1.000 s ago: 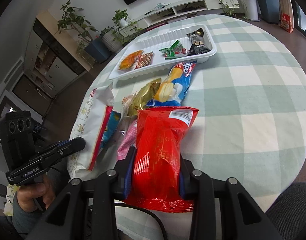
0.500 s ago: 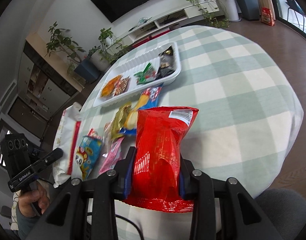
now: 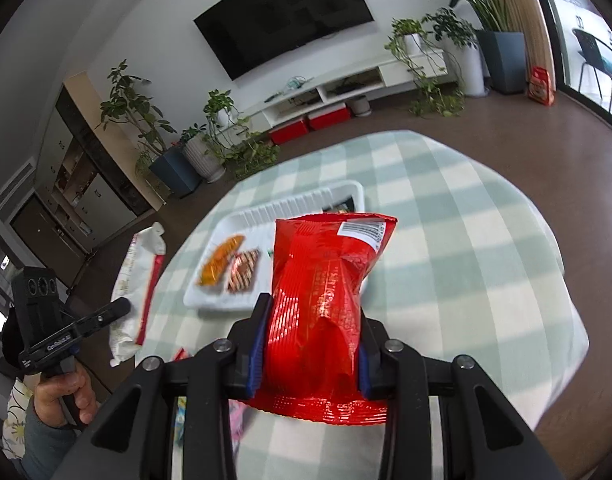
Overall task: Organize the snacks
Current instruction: 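Carry both packets over the white tray and open both grippers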
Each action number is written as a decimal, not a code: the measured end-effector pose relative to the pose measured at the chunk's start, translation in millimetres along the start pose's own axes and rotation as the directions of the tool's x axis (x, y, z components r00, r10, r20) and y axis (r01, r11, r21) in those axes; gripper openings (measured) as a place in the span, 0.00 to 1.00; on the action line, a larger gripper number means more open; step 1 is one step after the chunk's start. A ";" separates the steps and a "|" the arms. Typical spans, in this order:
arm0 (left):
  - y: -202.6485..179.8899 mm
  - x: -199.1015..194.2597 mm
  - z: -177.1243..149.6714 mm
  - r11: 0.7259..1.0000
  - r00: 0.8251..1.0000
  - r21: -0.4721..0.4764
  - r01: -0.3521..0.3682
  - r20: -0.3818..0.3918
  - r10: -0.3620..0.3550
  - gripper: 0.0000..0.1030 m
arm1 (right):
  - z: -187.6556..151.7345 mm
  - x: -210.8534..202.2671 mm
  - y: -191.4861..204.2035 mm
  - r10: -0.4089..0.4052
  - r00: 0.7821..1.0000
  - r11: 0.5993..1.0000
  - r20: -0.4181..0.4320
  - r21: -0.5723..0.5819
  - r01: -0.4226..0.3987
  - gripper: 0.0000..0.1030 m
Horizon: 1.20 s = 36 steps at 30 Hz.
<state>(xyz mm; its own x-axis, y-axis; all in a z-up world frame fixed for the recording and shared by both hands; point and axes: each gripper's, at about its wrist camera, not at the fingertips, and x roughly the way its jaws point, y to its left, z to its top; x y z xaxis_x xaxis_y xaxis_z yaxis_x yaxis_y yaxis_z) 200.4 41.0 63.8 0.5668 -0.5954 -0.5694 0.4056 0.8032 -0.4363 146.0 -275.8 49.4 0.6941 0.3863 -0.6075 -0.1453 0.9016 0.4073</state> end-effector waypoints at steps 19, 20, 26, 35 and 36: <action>63.2 151.0 51.1 0.998 0.990 -0.047 -0.037 -0.137 0.030 0.12 | 45.1 160.8 30.9 -0.059 0.988 0.992 -0.140 -0.121 0.042 0.37; 64.1 154.9 50.7 0.998 0.990 -0.043 -0.039 -0.139 0.032 0.12 | 43.4 166.6 29.7 -0.066 0.987 0.991 -0.146 -0.121 0.048 0.37; 73.5 173.9 47.0 0.997 0.985 -0.041 -0.061 -0.164 0.054 0.12 | 38.5 190.7 26.4 -0.081 0.980 0.988 -0.180 -0.147 0.054 0.37; 72.6 182.2 39.2 0.996 0.979 -0.014 -0.091 -0.183 0.087 0.13 | 31.9 204.2 19.7 -0.103 0.977 0.985 -0.186 -0.157 0.074 0.38; 73.3 183.1 38.4 0.996 0.979 -0.014 -0.090 -0.183 0.085 0.13 | 32.9 204.0 19.8 -0.103 0.977 0.985 -0.187 -0.157 0.073 0.38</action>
<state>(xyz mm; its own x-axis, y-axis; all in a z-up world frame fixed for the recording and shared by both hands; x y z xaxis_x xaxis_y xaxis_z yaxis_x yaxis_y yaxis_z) 361.3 -8.5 -45.7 0.4588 -0.5175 -0.7223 0.3432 0.8530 -0.3932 307.9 -185.6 -44.1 0.5612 0.3213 -0.7628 -0.2031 0.9469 0.2494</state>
